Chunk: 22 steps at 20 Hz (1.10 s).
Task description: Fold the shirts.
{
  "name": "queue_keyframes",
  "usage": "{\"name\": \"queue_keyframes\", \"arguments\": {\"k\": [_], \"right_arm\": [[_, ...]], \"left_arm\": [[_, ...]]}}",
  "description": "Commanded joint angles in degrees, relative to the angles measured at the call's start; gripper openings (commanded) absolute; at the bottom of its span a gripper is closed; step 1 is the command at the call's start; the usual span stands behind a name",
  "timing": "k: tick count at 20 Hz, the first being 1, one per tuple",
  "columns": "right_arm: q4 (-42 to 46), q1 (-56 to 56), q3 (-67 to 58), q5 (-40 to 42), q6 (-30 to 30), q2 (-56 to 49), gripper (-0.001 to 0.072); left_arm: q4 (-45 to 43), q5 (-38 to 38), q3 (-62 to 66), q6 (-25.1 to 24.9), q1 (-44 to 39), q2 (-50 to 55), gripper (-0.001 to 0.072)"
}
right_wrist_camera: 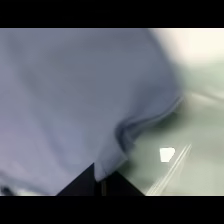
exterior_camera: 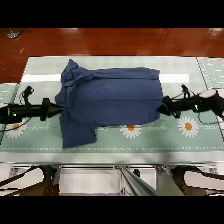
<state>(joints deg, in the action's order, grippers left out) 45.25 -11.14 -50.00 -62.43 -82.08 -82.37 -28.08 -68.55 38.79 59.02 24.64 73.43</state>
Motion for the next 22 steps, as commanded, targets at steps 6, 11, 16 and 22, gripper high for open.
{"name": "queue_keyframes", "arguments": {"k": [6, 11, 16, 22], "right_arm": [[3.21, 2.32, -50.62, -9.77, -1.79, 8.33, 0.0023], [12.39, 2.32, -64.96, -11.8, -2.91, 23.21, 0.0023], [19.63, 2.32, -65.02, -21.2, -4.55, 37.29, 0.0023], [20.94, 2.32, -64.76, -31.85, -6.32, 41.46, 0.0023]], "left_arm": [[11.45, 3.72, 38.14, -0.46, 0.07, -12.72, 0.0025], [-10.45, 8.26, 58.34, 8.98, 0.04, -21.66, 0.0025], [-27.17, 3.78, 62.36, 9.57, -0.42, -33.53, 0.0025], [-52.68, -2.12, 62.29, 18.34, -16.48, -41.22, 0.0025]]}}
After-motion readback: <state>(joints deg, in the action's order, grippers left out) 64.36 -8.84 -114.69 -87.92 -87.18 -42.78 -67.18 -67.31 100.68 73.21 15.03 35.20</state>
